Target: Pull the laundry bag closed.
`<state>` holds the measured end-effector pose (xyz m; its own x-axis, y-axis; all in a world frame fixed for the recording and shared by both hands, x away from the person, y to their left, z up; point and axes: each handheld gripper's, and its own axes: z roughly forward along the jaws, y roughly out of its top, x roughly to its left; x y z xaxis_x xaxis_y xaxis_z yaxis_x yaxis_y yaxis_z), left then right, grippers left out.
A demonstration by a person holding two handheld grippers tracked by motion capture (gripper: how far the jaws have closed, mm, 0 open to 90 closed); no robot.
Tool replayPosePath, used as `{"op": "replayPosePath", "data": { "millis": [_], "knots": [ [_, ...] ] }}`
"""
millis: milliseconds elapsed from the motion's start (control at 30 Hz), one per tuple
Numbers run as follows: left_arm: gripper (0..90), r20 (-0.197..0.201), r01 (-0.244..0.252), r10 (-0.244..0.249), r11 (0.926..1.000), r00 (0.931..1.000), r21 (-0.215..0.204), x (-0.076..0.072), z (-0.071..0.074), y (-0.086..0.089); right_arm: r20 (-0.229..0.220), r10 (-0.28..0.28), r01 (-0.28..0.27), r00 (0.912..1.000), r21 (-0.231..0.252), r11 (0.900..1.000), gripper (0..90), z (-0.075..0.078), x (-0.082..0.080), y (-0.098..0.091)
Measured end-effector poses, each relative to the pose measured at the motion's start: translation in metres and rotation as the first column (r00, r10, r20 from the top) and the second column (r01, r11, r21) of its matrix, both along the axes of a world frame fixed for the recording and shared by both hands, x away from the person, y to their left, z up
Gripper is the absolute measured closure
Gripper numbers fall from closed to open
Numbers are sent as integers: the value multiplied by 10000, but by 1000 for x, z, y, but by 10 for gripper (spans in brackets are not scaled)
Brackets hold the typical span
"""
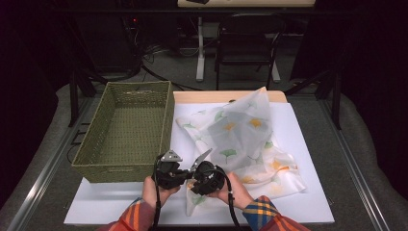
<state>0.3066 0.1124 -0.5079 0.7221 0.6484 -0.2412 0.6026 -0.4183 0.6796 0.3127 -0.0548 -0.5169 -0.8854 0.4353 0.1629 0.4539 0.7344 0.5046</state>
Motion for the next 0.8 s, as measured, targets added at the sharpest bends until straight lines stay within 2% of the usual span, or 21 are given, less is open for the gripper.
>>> {"op": "replayPosePath", "data": {
  "millis": [100,333,800],
  "knots": [
    [886,-30,-16,16,10000,10000,-31,0,0,0,-153,-20,21,9999,72,10000,708,-1,2,-1],
    [886,-4,-28,28,10000,10000,-41,0,-1,0,-311,146,-138,9994,252,9996,758,-2,5,-2],
    [884,-120,17,-17,10000,9999,-8,0,-1,2,-221,167,-160,9996,337,9993,895,-2,3,0]
  ]
}}
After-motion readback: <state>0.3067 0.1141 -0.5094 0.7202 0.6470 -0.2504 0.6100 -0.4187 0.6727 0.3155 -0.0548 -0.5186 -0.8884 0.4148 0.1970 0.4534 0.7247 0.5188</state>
